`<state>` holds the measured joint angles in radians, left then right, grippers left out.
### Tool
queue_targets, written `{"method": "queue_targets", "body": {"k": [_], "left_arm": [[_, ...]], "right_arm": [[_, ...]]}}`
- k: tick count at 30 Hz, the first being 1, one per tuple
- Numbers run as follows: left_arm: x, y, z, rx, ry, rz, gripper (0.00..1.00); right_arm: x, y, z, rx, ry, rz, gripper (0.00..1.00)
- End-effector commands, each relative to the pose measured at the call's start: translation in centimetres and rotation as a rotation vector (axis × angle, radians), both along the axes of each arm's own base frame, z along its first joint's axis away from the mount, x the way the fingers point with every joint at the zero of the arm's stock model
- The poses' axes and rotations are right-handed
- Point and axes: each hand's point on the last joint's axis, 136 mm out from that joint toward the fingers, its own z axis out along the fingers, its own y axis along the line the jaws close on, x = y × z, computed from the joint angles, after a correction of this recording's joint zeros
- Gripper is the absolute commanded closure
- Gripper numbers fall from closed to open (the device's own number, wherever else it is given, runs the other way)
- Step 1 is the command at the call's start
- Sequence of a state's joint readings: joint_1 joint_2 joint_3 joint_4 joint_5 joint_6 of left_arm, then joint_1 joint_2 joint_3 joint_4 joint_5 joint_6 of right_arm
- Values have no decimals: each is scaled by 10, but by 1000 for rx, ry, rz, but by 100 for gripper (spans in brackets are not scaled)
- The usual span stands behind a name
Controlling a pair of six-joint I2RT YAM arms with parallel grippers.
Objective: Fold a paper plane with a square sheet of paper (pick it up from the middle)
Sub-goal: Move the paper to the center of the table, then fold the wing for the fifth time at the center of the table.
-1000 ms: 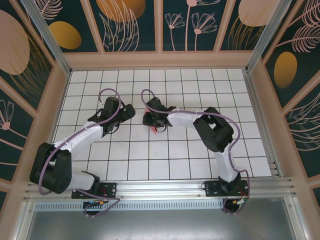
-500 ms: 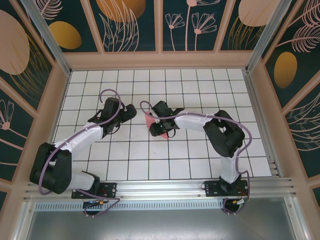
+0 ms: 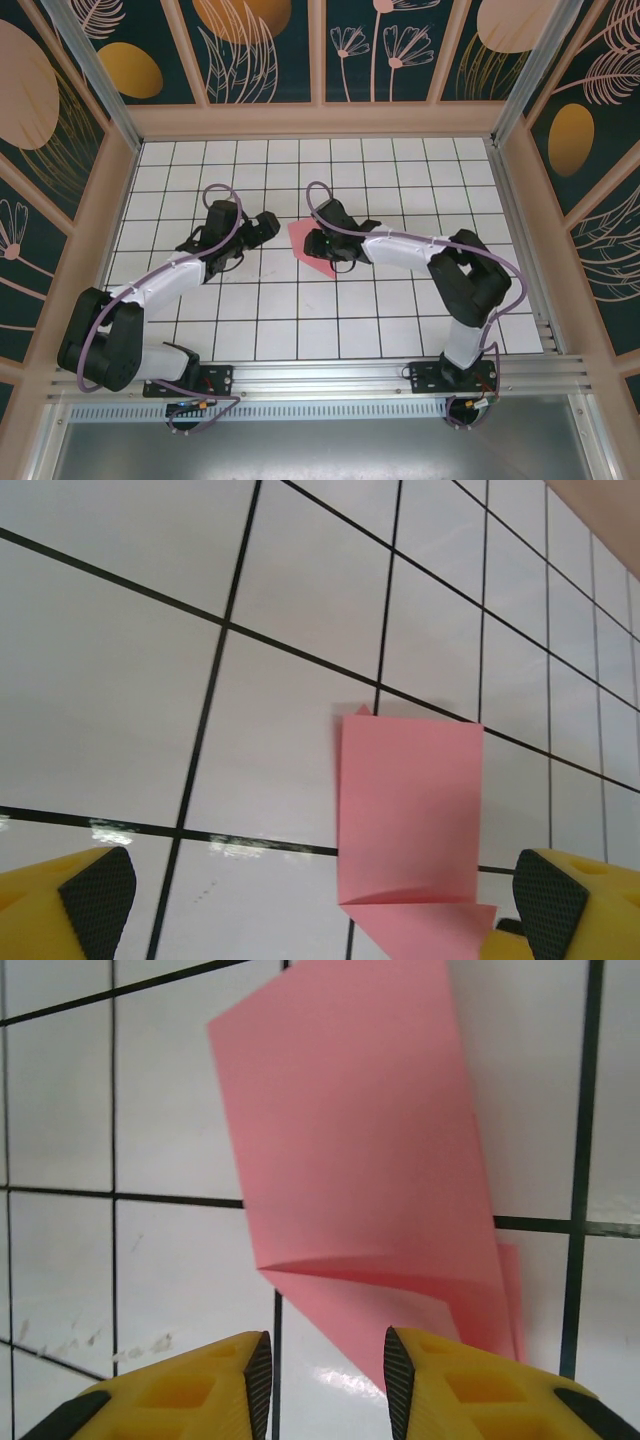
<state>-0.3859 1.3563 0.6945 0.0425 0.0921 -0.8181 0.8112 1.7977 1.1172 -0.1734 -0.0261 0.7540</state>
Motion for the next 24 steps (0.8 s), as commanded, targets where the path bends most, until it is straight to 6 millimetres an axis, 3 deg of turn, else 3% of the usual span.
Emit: {"method": "queue_targets", "body": {"k": [1,11,24], "left_arm": [[0,-14,6,-106,-19,-35,1],[-7,-42,-5,-245,40,-138,4],[-26,-80,-35,-364,207,-231,22]], "right_arm": [[10,-6,-14,27,42,-139,62],[11,-21,-46,10,109,-164,64],[-7,-50,-71,140,211,-166,68]]}}
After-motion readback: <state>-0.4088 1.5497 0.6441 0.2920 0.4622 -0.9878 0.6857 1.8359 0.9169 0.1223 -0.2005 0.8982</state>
